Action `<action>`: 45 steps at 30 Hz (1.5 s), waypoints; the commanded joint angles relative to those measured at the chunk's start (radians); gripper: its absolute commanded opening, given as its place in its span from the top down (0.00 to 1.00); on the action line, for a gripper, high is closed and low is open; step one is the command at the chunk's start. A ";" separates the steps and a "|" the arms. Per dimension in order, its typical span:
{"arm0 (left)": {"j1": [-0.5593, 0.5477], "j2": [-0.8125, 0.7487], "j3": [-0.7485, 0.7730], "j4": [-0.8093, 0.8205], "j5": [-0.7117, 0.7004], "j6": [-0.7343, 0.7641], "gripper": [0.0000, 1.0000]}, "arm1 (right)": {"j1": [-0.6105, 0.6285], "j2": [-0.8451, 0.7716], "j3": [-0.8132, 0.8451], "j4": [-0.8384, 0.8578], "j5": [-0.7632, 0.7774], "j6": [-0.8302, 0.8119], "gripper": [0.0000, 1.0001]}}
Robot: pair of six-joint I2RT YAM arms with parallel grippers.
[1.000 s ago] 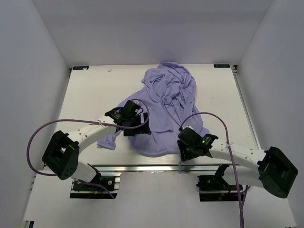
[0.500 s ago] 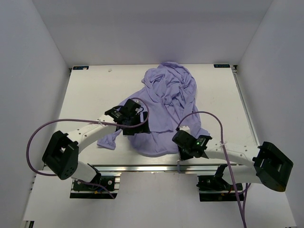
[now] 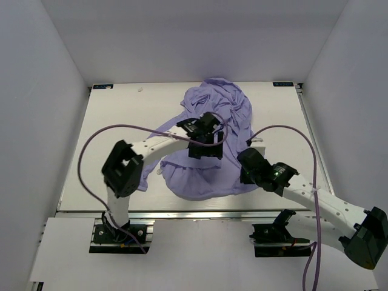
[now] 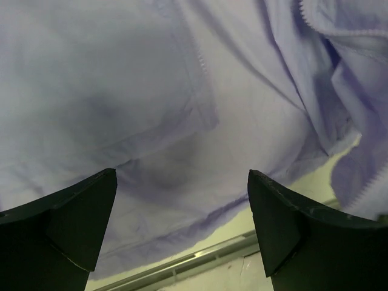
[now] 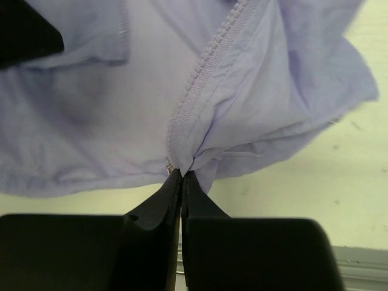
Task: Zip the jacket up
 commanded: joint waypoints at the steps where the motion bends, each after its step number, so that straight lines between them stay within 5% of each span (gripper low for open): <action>1: -0.037 0.077 0.127 -0.115 -0.057 -0.022 0.02 | -0.090 -0.044 -0.009 -0.076 0.016 -0.014 1.00; 9: -0.037 0.283 0.349 -0.199 -0.072 -0.065 0.08 | -0.202 -0.102 -0.094 -0.044 -0.095 -0.069 1.00; 13: -0.037 0.347 0.399 -0.242 -0.087 -0.084 0.19 | -0.225 -0.105 -0.108 -0.033 -0.098 -0.094 1.00; 33: -0.051 0.409 0.366 -0.259 -0.116 -0.140 0.38 | -0.276 -0.124 -0.142 0.010 -0.149 -0.126 1.00; 40: -0.066 0.433 0.380 -0.276 -0.138 -0.160 0.26 | -0.276 -0.122 -0.145 0.005 -0.142 -0.120 1.00; 45: -0.072 0.444 0.379 -0.273 -0.144 -0.169 0.34 | -0.277 -0.122 -0.145 0.004 -0.139 -0.117 1.00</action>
